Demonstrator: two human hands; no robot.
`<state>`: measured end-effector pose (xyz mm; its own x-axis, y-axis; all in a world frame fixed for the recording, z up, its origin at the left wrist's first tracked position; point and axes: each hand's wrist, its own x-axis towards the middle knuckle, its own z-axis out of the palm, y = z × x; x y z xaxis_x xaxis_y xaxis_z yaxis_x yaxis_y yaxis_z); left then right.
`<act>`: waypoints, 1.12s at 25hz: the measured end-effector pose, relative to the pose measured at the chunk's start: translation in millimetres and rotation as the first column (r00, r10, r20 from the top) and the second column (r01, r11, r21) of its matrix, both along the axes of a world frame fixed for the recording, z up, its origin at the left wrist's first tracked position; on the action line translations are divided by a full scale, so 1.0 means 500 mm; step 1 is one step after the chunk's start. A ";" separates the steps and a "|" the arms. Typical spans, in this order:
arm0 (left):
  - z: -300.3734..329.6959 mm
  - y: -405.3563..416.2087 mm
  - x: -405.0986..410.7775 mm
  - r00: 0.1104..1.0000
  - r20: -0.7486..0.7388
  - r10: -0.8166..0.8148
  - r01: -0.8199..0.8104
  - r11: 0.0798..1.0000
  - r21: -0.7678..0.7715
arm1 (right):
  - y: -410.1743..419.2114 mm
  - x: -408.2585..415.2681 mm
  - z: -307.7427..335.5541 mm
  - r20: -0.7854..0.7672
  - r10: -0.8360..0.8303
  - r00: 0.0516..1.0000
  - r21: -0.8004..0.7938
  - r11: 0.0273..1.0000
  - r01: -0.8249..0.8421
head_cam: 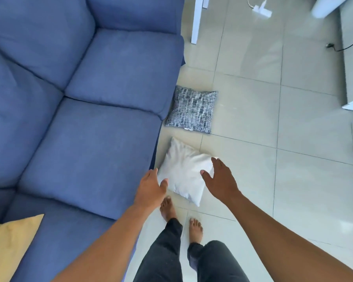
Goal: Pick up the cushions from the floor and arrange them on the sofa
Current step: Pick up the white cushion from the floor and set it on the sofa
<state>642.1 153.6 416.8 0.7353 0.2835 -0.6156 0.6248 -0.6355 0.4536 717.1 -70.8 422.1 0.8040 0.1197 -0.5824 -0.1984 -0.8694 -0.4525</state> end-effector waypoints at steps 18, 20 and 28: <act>-0.909 0.016 0.337 0.960 -0.275 0.052 -0.029 0.996 0.085 | -0.090 0.158 -0.924 -0.337 -0.501 0.797 -0.093 0.861 0.501; -0.995 0.020 0.345 0.959 -0.269 0.085 -0.066 0.995 0.080 | -0.099 0.147 -1.012 -0.338 -0.563 0.754 -0.099 0.818 0.566; -1.176 0.051 0.330 0.847 -0.393 0.359 -0.428 0.898 -0.104 | -0.073 0.131 -1.188 -0.460 -0.782 0.422 0.041 0.455 0.889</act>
<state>807.1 179.0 -171.2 0.3071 0.3601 -0.8809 0.9444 -0.2299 0.2352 782.8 -107.2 -172.1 0.3423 -0.3259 -0.8813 -0.9370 -0.0480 -0.3461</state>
